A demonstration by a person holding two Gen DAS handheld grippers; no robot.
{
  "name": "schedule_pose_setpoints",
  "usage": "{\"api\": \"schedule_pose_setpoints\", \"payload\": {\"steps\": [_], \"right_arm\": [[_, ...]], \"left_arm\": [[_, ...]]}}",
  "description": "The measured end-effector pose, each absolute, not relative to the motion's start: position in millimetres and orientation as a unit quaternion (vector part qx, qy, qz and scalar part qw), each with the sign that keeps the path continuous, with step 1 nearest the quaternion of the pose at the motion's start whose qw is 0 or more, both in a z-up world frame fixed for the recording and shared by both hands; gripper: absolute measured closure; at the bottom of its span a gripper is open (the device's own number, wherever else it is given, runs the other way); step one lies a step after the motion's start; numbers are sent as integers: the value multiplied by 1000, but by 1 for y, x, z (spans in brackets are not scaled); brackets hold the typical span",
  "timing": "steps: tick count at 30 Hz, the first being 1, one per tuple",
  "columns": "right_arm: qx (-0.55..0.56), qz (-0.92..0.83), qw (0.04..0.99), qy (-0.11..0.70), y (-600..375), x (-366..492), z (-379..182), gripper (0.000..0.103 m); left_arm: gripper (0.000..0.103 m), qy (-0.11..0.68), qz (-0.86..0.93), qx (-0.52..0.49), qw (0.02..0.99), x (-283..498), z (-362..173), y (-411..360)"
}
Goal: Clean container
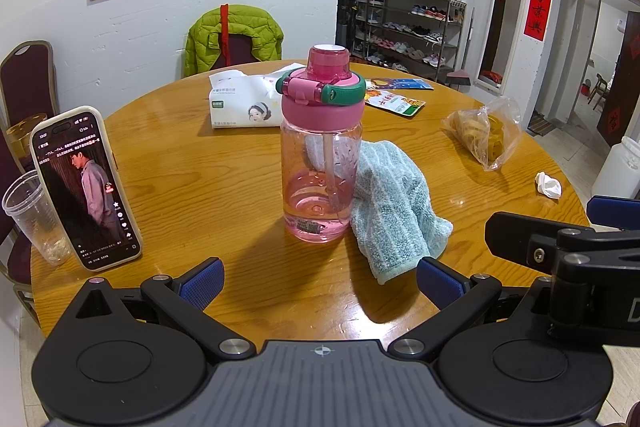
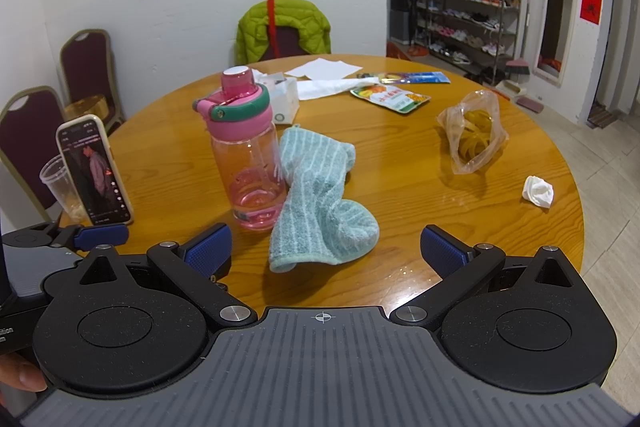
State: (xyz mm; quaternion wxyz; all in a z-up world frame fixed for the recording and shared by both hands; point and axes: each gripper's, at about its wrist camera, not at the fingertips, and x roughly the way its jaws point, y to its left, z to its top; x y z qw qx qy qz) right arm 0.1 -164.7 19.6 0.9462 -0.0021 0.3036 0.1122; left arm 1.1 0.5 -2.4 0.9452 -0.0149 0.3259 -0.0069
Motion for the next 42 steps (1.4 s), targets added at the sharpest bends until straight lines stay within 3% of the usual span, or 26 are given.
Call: {"api": "schedule_pose_setpoints", "payload": {"steps": [42], "right_arm": [[2, 118, 938, 326, -162, 10, -1, 0]], "left_arm": [[1, 349, -6, -11, 937, 5, -20, 1]]}}
